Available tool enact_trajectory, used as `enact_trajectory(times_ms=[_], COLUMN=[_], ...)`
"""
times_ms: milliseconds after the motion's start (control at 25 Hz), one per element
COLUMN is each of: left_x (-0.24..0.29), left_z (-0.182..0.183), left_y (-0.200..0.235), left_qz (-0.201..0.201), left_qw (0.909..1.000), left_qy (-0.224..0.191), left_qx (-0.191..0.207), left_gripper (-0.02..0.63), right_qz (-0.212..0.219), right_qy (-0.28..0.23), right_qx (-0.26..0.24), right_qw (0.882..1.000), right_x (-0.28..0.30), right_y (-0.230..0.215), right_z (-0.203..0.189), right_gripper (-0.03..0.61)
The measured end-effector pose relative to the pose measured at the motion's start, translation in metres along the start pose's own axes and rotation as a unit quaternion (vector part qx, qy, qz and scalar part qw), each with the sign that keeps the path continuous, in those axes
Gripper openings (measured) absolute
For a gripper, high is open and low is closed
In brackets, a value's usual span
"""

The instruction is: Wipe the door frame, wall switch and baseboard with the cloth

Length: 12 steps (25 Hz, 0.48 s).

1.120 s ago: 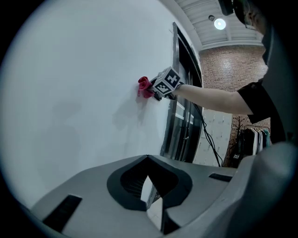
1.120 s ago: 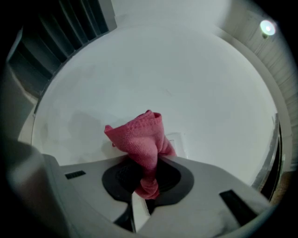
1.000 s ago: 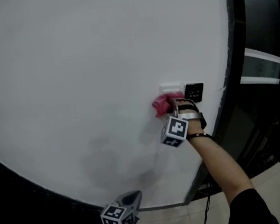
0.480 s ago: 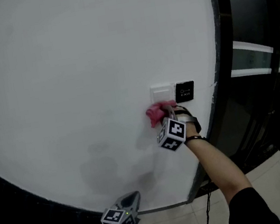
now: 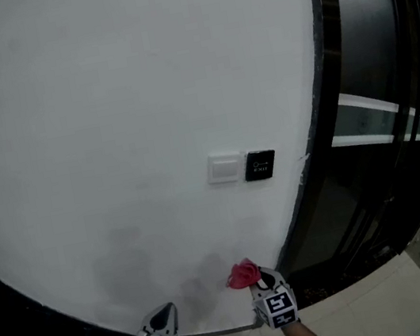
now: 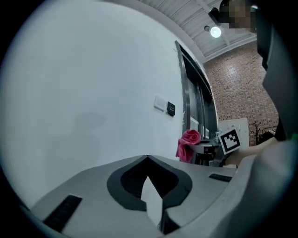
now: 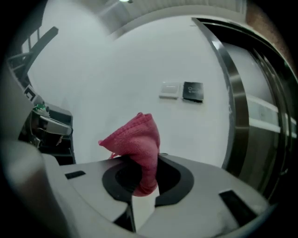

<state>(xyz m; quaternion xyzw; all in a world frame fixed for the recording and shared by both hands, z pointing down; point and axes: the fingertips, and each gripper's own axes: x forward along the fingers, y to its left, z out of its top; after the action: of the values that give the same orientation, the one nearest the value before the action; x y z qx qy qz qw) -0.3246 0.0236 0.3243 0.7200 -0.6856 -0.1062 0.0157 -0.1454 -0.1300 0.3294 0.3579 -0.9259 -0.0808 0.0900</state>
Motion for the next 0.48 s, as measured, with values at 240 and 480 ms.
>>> enact_trajectory(times_ms=[240, 480], left_x=[0.004, -0.002], left_z=[0.009, 0.003], left_y=[-0.018, -0.020], left_qz=[-0.019, -0.028], left_qw=[0.9997, 0.9994], left_qy=[-0.011, 0.003], left_qx=[-0.014, -0.020], left_gripper=[-0.009, -0.009], right_qz=[-0.006, -0.003], right_qy=[0.002, -0.017], right_qx=[0.036, 0.024], right_qw=[0.999, 1.000], right_x=[-0.019, -0.016], right_y=[-0.019, -0.015], right_z=[-0.006, 0.008], right_gripper=[0.055, 0.055])
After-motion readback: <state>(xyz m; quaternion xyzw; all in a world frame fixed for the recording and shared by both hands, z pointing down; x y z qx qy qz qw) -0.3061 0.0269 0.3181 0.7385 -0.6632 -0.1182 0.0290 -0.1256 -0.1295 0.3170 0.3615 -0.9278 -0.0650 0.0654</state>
